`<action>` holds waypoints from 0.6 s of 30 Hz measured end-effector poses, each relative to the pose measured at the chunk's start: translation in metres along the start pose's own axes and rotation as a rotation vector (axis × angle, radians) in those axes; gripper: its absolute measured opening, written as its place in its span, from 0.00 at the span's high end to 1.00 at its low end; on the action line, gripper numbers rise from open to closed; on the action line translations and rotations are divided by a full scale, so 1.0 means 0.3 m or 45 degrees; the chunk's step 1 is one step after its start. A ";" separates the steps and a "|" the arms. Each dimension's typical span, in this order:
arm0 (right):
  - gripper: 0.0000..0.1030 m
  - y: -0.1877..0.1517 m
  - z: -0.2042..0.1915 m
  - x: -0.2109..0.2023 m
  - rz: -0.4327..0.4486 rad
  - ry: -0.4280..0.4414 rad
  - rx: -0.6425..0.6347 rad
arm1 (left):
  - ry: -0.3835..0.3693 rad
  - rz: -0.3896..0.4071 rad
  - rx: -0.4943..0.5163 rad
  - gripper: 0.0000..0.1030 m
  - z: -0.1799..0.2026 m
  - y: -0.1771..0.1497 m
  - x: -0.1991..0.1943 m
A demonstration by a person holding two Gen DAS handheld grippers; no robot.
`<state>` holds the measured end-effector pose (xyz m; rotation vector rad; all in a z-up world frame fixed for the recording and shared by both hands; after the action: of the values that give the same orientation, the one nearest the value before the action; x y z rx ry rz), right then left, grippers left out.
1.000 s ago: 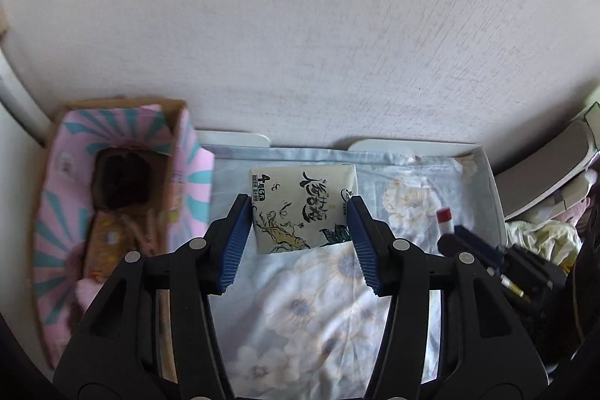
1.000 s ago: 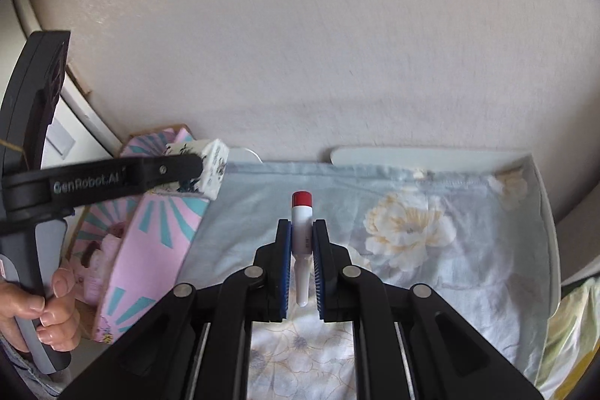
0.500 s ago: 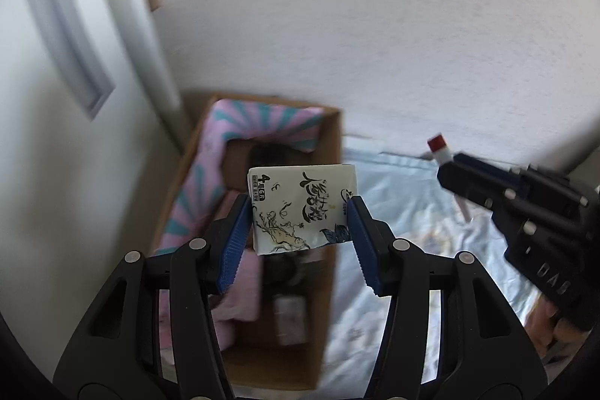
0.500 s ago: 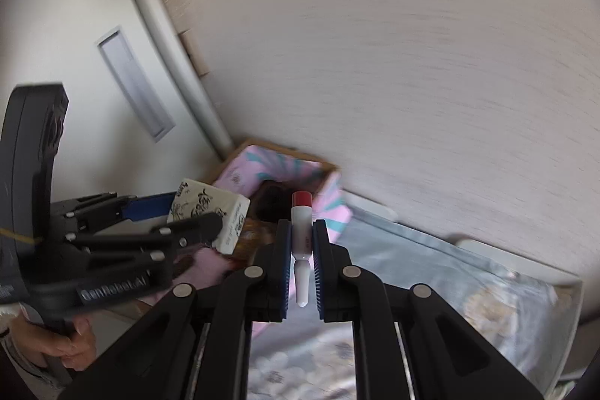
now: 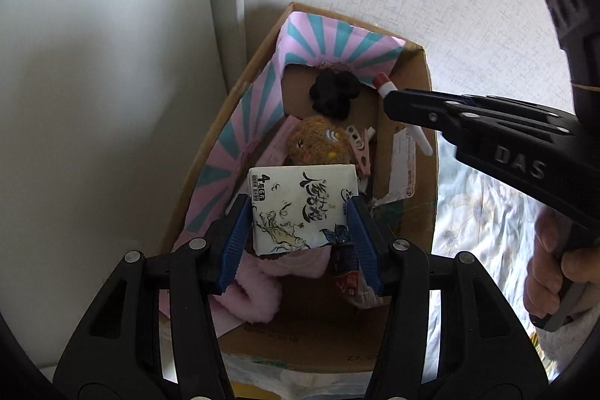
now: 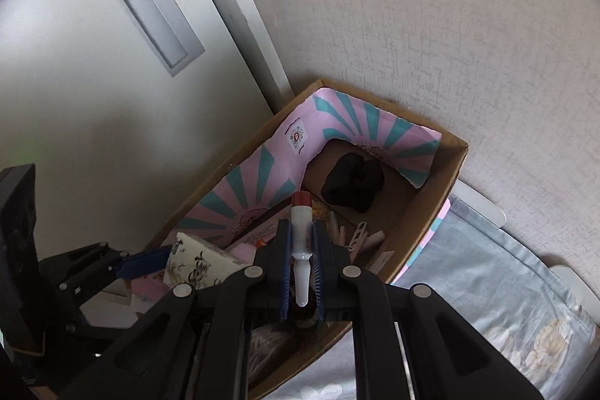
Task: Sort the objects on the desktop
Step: 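Carry tea box and lipstick into the cardboard box and release both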
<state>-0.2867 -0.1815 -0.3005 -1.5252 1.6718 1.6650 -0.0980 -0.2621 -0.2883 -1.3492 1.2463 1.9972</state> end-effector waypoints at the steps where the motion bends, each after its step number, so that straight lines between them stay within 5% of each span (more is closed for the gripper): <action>1: 0.90 0.003 0.000 0.005 -0.006 -0.005 -0.003 | 0.001 0.004 0.000 0.52 0.000 0.002 0.000; 5: 0.90 0.010 0.004 0.023 -0.034 -0.030 -0.019 | 0.000 0.037 0.026 0.48 0.018 0.020 -0.011; 6: 0.87 0.011 0.006 0.027 -0.045 -0.022 -0.009 | -0.004 0.036 0.032 0.34 0.023 0.023 -0.018; 7: 0.77 0.010 0.015 0.034 -0.066 -0.013 0.016 | -0.003 0.035 0.038 0.06 0.027 0.025 -0.023; 8: 0.70 0.010 0.023 0.035 -0.079 -0.007 0.041 | 0.003 0.043 0.045 0.01 0.031 0.029 -0.028; 10: 0.47 0.017 0.043 0.029 -0.063 -0.001 0.085 | 0.010 0.076 0.061 0.00 0.038 0.036 -0.043; 12: 0.36 0.022 0.057 0.012 -0.041 -0.008 0.105 | 0.024 0.084 0.078 0.01 0.044 0.038 -0.048; 18: 0.34 0.020 0.066 -0.014 -0.037 -0.108 0.052 | 0.100 0.081 0.104 0.01 0.047 0.042 -0.039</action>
<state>-0.2986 -0.1643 -0.2992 -1.4328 1.6225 1.6467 -0.1094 -0.2551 -0.2705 -1.3768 1.4072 1.9290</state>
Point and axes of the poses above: each gripper's, at about its wrist camera, not at the fingertips, and x roughly the way its jaws point, z to its right, y to its top, the point moved 9 cm from there along x, roughly the way its jaws point
